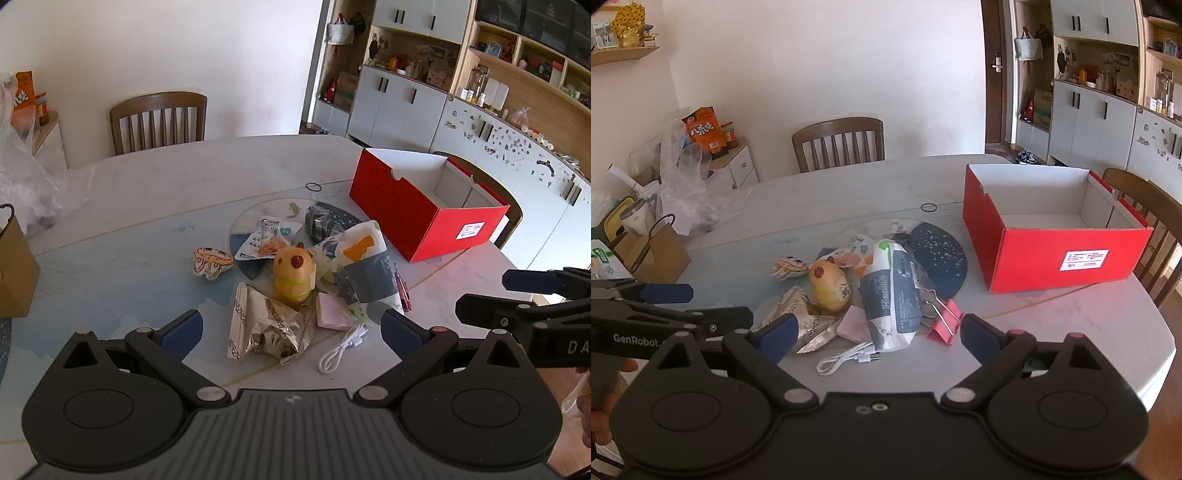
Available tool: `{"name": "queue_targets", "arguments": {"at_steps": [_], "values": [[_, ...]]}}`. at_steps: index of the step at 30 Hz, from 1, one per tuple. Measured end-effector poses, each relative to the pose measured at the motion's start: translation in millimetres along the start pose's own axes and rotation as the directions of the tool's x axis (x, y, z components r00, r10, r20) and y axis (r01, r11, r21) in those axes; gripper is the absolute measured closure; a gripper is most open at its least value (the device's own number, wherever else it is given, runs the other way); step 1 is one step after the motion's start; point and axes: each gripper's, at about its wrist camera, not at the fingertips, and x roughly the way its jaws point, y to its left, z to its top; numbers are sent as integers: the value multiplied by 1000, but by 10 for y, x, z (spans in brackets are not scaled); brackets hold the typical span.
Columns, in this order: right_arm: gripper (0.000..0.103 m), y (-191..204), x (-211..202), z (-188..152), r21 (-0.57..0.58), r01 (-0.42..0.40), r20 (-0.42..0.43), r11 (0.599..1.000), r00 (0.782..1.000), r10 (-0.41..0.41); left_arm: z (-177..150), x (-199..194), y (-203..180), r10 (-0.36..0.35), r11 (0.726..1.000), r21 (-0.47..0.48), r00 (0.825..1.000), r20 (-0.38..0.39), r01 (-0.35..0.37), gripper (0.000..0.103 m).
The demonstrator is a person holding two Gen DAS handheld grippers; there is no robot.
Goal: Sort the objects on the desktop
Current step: 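Grasp the silver foil bag with the left tool while the right tool grasps the white printed bag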
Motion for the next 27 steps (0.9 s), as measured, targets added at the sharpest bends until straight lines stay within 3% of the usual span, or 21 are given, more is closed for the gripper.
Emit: {"name": "queue_targets", "arguments": {"at_steps": [18,23,27], "values": [[15,-155,411,167,-55,-71,-34,996,997,69,18,523,-7,72,997,9,997,28,-72,0],[16,-255,645,298,-94,-102,-64,990,993,96,-11,818,3,99,995,3,995,10,-99,0],[18,-287,854,339,-123,-118,-96,985,990,107,-70,1075,29,124,992,-18,991,-47,-125,0]]}}
